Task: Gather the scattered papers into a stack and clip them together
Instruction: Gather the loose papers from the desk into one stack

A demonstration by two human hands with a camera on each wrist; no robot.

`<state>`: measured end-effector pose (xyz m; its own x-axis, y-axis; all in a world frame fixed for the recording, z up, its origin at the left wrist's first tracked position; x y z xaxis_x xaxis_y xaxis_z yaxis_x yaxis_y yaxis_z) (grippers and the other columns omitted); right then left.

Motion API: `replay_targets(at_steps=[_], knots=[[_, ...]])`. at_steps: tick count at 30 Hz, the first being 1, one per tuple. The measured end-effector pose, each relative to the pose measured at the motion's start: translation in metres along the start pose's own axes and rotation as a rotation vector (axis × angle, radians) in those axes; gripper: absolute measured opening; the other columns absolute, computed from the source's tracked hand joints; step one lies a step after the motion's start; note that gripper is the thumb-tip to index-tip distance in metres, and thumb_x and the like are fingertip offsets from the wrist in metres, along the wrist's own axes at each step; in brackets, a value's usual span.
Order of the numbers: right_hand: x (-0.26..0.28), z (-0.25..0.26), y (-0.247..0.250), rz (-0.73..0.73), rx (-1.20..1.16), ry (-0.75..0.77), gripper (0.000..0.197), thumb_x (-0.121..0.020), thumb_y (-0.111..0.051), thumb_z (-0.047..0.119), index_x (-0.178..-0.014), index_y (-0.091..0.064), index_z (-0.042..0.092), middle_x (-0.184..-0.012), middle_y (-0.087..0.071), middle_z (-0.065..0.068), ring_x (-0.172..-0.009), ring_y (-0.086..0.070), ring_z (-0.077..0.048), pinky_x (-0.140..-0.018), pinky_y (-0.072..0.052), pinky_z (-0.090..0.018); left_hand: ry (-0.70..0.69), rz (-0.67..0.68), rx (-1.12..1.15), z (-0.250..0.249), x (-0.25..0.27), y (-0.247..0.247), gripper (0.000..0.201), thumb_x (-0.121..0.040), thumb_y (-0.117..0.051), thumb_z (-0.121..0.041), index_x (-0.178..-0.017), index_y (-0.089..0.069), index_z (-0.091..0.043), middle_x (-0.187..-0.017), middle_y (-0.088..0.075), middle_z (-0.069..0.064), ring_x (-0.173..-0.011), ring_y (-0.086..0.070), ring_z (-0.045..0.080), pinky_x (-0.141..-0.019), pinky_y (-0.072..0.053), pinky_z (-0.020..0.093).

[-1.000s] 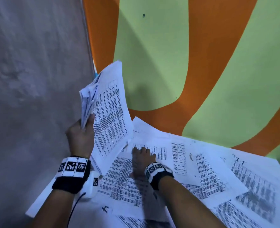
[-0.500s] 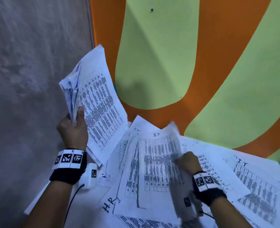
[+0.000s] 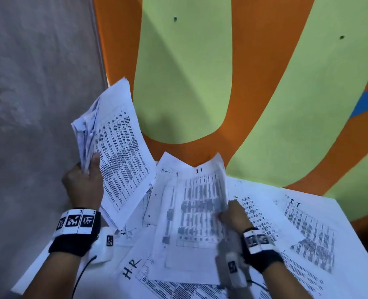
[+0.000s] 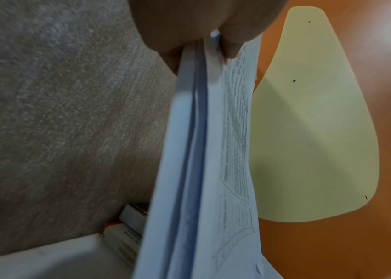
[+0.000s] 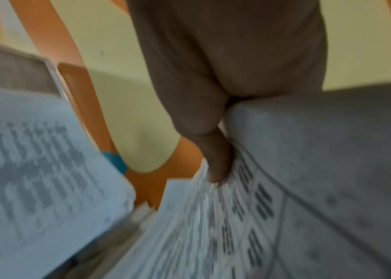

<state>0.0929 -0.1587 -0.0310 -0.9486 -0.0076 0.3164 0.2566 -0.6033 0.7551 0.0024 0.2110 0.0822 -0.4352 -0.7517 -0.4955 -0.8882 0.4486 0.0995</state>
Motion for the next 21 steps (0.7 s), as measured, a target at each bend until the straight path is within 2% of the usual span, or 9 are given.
replay_targets(at_steps=[3, 4, 5, 9, 11, 14, 16, 18, 21], knots=[[0.002, 0.001, 0.064, -0.057, 0.079, 0.117, 0.014, -0.079, -0.068, 0.014, -0.072, -0.061, 0.004, -0.070, -0.065, -0.012, -0.058, -0.057, -0.021, -0.046, -0.040, -0.024, 0.011, -0.007, 0.005, -0.004, -0.002, 0.004, 0.034, -0.089, -0.063, -0.030, -0.071, -0.059, -0.001, -0.064, -0.051, 0.011, -0.052, -0.042, 0.010, -0.041, -0.025, 0.010], [0.004, 0.005, 0.085, -0.039, 0.142, 0.146, 0.020, -0.078, -0.070, 0.014, -0.065, -0.058, 0.007, -0.063, -0.062, -0.009, -0.052, -0.054, -0.017, -0.046, -0.038, -0.022, 0.015, -0.012, 0.017, -0.006, -0.002, 0.004, 0.033, -0.089, -0.063, -0.029, -0.072, -0.059, -0.001, -0.064, -0.051, 0.011, -0.047, -0.038, 0.003, -0.040, -0.025, 0.008], [0.006, 0.010, 0.105, -0.010, 0.206, 0.173, 0.027, -0.078, -0.072, 0.014, -0.059, -0.053, 0.010, -0.057, -0.057, -0.005, -0.048, -0.049, -0.013, -0.045, -0.035, -0.021, 0.016, -0.013, 0.029, -0.007, -0.003, 0.004, 0.032, -0.089, -0.064, -0.028, -0.070, -0.058, -0.002, -0.064, -0.050, 0.010, -0.046, -0.036, 0.003, -0.040, -0.025, 0.008], [-0.007, 0.030, 0.149, 0.088, 0.454, 0.206, 0.026, -0.073, -0.074, 0.019, -0.056, -0.056, 0.012, -0.054, -0.059, 0.000, -0.039, -0.049, -0.004, -0.048, -0.038, -0.023, -0.022, -0.022, 0.049, -0.013, -0.005, 0.003, 0.031, -0.088, -0.065, -0.024, -0.066, -0.054, -0.004, -0.062, -0.048, 0.010, -0.046, -0.035, 0.001, -0.042, -0.025, 0.009], [-0.029, 0.045, 0.137, 0.114, 0.539, 0.208, 0.026, -0.072, -0.074, 0.022, -0.057, -0.056, 0.012, -0.060, -0.061, -0.002, -0.049, -0.053, -0.012, -0.052, -0.040, -0.025, -0.028, -0.024, 0.049, -0.015, -0.004, 0.001, 0.028, -0.088, -0.065, -0.022, -0.068, -0.055, -0.005, -0.063, -0.050, 0.010, -0.044, -0.038, 0.000, -0.043, -0.026, 0.009], [-0.064, 0.065, 0.091, 0.051, 0.649, 0.201, 0.024, -0.077, -0.070, 0.023, -0.068, -0.054, 0.008, -0.082, -0.066, -0.011, -0.059, -0.053, -0.021, -0.054, -0.040, -0.026, -0.009, -0.025, 0.036, -0.011, -0.005, -0.002, 0.031, -0.087, -0.065, -0.024, -0.067, -0.059, -0.001, -0.063, -0.052, 0.009, -0.042, -0.041, -0.005, -0.041, -0.031, 0.016], [-0.082, 0.074, 0.057, 0.015, 0.645, 0.272, 0.017, -0.080, -0.065, 0.024, -0.090, -0.060, 0.011, -0.091, -0.067, -0.013, -0.070, -0.060, -0.027, -0.058, -0.046, -0.028, 0.007, -0.018, 0.026, -0.006, -0.005, -0.004, 0.033, -0.087, -0.066, -0.026, -0.066, -0.058, -0.002, -0.061, -0.050, 0.010, -0.051, -0.042, 0.011, -0.043, -0.032, 0.026], [-0.095, 0.078, 0.025, 0.049, 0.640, 0.287, 0.040, -0.081, -0.061, 0.027, -0.120, -0.056, 0.019, -0.104, -0.067, -0.011, -0.091, -0.065, -0.031, -0.073, -0.053, -0.037, 0.036, -0.016, 0.017, -0.001, -0.006, -0.005, 0.035, -0.087, -0.066, -0.029, -0.064, -0.055, -0.004, -0.059, -0.048, 0.010, -0.058, -0.041, 0.013, -0.045, -0.030, 0.027], [-0.112, 0.075, -0.009, 0.085, 0.747, 0.254, 0.047, -0.086, -0.058, 0.031, -0.130, -0.051, 0.016, -0.128, -0.054, -0.009, -0.118, -0.054, -0.032, -0.095, -0.046, -0.051, 0.088, -0.022, -0.020, 0.004, -0.006, -0.004, 0.038, -0.087, -0.066, -0.029, -0.063, -0.055, -0.002, -0.057, -0.049, 0.011, -0.063, -0.043, 0.013, -0.045, -0.028, 0.026]])
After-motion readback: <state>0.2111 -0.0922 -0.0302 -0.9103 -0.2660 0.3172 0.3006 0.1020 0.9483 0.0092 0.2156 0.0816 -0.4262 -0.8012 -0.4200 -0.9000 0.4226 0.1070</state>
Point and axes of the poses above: each hand's wrist, its own x-axis away from the middle knuckle, its own y-axis out of the back of the hand, z = x × y, the point moved 4 cm from there along -x, towards the middle knuckle
